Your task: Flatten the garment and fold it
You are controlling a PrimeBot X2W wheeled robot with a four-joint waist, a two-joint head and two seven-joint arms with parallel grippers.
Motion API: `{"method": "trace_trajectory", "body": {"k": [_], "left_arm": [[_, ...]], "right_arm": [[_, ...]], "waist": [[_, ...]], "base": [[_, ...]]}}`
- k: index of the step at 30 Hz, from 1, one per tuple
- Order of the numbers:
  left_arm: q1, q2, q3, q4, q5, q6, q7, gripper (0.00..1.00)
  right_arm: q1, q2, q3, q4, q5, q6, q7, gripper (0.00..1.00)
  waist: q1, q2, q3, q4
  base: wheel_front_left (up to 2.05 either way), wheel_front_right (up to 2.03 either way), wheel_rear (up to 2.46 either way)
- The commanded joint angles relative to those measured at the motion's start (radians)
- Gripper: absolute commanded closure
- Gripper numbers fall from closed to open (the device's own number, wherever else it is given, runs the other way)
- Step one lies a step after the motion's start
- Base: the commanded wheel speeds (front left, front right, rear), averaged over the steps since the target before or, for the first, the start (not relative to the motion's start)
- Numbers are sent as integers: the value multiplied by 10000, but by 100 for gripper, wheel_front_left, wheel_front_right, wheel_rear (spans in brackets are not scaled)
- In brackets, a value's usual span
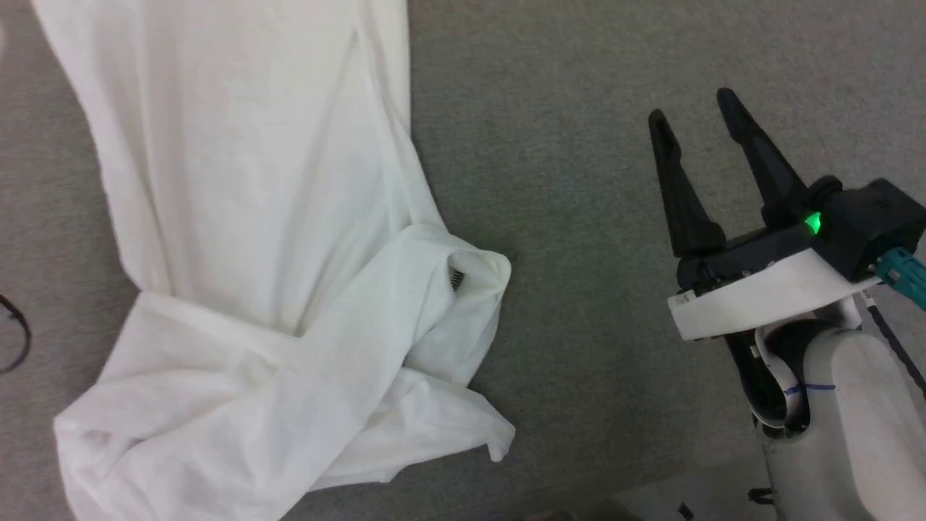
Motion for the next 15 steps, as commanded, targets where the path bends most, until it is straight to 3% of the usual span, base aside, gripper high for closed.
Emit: {"method": "trace_trajectory", "body": {"k": [1, 5, 15], "left_arm": [[-407, 87, -98, 332, -20, -45, 453, 0], [-1222, 324, -364, 1195, -19, -46, 1963, 0], [-1403, 1258, -408, 2145, 226, 454, 4084, 0]], "right_arm": [[54, 30, 50, -86, 97, -19, -93, 0], [-27, 32, 210, -156, 300, -19, -308, 0], [-167, 34, 583, -39, 549, -19, -678, 0]], "waist": [[-3, 0, 924, -880], [-3, 0, 1424, -1291], [-3, 0, 2286, -2008]], "base": [[0, 0, 0], [0, 0, 0], [0, 0, 0]]}}
